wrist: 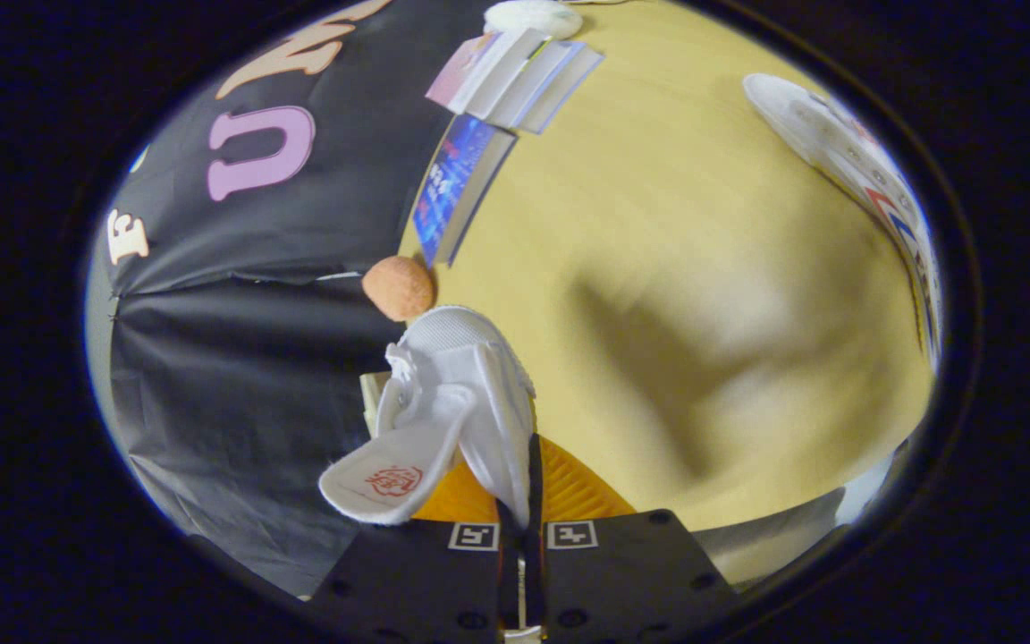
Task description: Open the storage box then place both shoes into the box .Put the left shoe in first, then the right shoe, with the right side of both shoes facing outward in a uniform manner.
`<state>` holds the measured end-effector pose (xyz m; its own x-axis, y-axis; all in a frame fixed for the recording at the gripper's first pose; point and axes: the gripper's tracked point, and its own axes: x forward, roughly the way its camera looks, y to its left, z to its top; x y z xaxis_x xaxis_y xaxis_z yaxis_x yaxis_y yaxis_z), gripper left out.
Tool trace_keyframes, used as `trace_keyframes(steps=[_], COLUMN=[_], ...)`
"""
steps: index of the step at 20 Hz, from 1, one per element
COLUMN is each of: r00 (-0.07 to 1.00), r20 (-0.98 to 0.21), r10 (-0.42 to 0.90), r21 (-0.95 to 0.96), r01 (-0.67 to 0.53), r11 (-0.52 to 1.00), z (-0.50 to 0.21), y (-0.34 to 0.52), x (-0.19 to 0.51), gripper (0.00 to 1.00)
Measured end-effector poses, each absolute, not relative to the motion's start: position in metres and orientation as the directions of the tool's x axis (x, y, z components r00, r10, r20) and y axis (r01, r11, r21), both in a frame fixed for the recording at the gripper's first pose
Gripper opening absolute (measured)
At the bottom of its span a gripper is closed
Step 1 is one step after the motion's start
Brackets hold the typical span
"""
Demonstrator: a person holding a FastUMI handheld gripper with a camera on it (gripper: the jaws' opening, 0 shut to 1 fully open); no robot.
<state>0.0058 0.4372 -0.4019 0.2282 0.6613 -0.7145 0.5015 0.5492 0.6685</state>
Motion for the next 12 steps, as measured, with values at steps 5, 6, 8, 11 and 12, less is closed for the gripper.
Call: trace_keyframes(steps=[5, 6, 8, 11, 12], r00=[0.206, 0.192, 0.161, 0.107, 0.084], r20=[-0.599, -0.581, -0.556, -0.557, -0.563], r10=[0.774, 0.791, 0.815, 0.824, 0.822], r21=[0.764, 0.774, 0.786, 0.776, 0.764], r01=[0.436, 0.431, 0.421, 0.421, 0.433], r11=[0.475, 0.464, 0.453, 0.47, 0.479], z=[-0.324, -0.314, -0.297, -0.293, -0.295], y=[0.525, 0.546, 0.589, 0.648, 0.664], x=[0.014, 0.013, 0.014, 0.015, 0.011], gripper=[0.05, 0.05, 0.05, 0.05, 0.05])
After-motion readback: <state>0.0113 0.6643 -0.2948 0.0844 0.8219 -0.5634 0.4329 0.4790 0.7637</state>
